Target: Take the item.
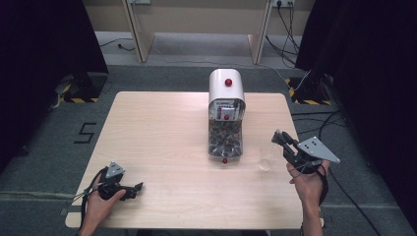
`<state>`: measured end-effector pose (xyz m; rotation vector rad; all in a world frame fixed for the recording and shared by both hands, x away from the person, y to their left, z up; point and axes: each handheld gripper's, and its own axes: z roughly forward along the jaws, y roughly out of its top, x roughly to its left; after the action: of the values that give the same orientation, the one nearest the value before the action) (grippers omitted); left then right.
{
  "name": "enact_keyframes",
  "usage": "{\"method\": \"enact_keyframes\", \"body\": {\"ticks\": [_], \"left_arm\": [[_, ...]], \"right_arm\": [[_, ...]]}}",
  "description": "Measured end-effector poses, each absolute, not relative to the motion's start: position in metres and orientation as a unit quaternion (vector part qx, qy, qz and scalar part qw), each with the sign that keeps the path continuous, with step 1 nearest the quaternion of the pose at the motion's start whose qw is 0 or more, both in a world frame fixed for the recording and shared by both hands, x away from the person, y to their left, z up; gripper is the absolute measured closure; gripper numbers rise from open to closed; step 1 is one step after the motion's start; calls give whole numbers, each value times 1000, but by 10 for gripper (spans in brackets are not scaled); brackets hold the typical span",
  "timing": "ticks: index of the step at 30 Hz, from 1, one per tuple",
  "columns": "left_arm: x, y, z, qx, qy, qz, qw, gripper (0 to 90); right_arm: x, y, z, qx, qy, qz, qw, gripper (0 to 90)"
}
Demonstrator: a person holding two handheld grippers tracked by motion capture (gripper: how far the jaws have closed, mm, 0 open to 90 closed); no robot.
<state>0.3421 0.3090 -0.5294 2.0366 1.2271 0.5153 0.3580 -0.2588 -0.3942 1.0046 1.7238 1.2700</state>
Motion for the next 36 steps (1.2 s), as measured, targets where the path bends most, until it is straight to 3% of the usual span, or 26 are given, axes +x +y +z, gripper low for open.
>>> {"method": "enact_keyframes", "body": {"ticks": [36], "left_arm": [[342, 309, -529, 786, 472, 200, 347, 0]], "right_arm": [[369, -261, -432, 412, 727, 443, 324, 800]]}}
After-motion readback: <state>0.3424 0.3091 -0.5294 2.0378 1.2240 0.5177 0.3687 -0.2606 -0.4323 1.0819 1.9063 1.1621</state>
